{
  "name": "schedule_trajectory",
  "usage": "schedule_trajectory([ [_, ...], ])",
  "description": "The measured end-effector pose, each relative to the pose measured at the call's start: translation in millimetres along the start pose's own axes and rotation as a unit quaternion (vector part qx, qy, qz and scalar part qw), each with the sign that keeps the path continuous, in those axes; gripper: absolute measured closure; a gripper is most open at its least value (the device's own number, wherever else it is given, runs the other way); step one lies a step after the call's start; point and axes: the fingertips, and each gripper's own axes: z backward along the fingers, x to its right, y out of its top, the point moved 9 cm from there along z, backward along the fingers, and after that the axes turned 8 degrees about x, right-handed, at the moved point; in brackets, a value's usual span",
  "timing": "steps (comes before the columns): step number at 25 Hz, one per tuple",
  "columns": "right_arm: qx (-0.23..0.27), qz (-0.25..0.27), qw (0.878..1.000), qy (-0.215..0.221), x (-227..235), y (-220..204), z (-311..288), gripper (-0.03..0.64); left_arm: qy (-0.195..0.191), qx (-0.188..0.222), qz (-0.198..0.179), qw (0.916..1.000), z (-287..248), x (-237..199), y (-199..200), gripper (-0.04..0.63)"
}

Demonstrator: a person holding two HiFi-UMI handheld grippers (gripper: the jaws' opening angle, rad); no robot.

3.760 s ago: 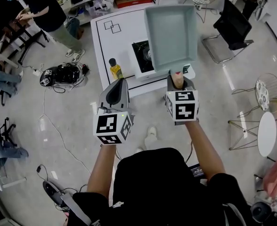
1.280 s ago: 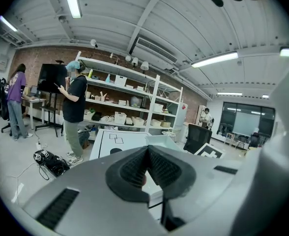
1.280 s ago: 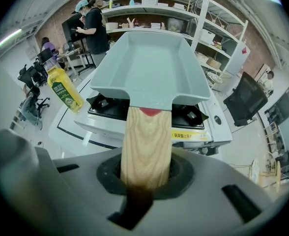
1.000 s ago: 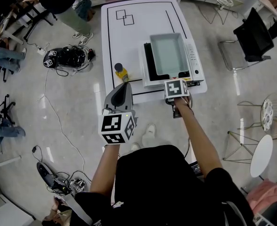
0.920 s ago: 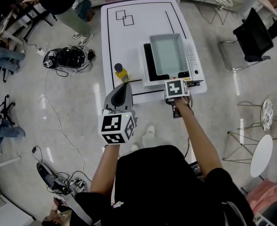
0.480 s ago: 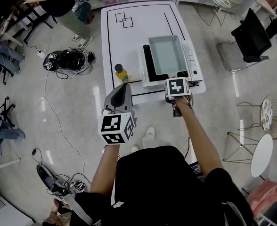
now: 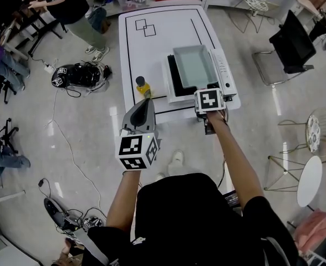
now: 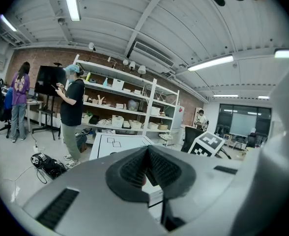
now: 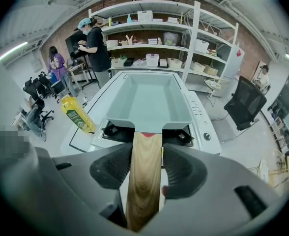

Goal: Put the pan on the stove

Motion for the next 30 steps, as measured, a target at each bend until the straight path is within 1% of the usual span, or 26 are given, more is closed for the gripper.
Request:
schedule_trajectory([
  [2, 0.01, -0.003, 1.0, 0.005, -1.5, 1.2, 3.5, 0.445, -0.003, 0.001, -0.002, 1.0, 3.2, 0.7, 1.5, 0.586],
  [6, 0.036, -0.004, 0.999, 0.002, -1.9, 5.6, 17.1, 0.442, -0.01, 0.005, -0.003, 0.9999, 8.9, 1.5, 5.3, 0.586],
  [10, 0.063, 0.003, 0.998, -0.01, -3.5, 3.7, 34.1, 0.442, -0.021, 0.01, -0.004, 0.9997, 17.0, 5.0, 6.2, 0.586],
  [14, 0.092, 0.017, 0.995, -0.028, -8.8, 4.8, 60.0, 0.442, -0.036, 0.017, -0.013, 0.9991, 30.6, 10.3, 14.3, 0.586],
  [17, 0.106, 0.001, 0.994, -0.035, -14.2, 0.2, 81.4, 0.448, -0.048, 0.026, -0.018, 0.9984, 41.6, 13.9, 21.0, 0.586],
  [19, 0.137, 0.008, 0.99, -0.037, -18.8, 4.2, 98.7, 0.473, -0.052, 0.03, -0.019, 0.998, 49.3, 15.3, 23.0, 0.586],
  [21, 0.166, 0.006, 0.986, -0.031, -25.3, 5.5, 116.9, 0.533, -0.055, 0.034, -0.021, 0.9977, 59.1, 16.7, 24.8, 0.586],
  [23, 0.192, -0.002, 0.981, -0.021, -33.0, 4.4, 136.0, 0.573, -0.057, 0.038, -0.028, 0.9973, 70.0, 18.3, 26.8, 0.586],
  [26, 0.235, -0.006, 0.972, -0.005, -46.2, 0.2, 165.5, 0.599, -0.06, 0.044, -0.041, 0.9964, 87.6, 21.4, 27.9, 0.586],
  [28, 0.258, -0.009, 0.966, 0.009, -54.8, -4.9, 184.4, 0.605, -0.063, 0.047, -0.037, 0.9963, 99.8, 23.3, 28.2, 0.586],
  [30, 0.282, -0.01, 0.959, 0.014, -62.0, -10.7, 202.4, 0.612, -0.064, 0.051, -0.032, 0.9961, 112.0, 24.9, 29.4, 0.586],
])
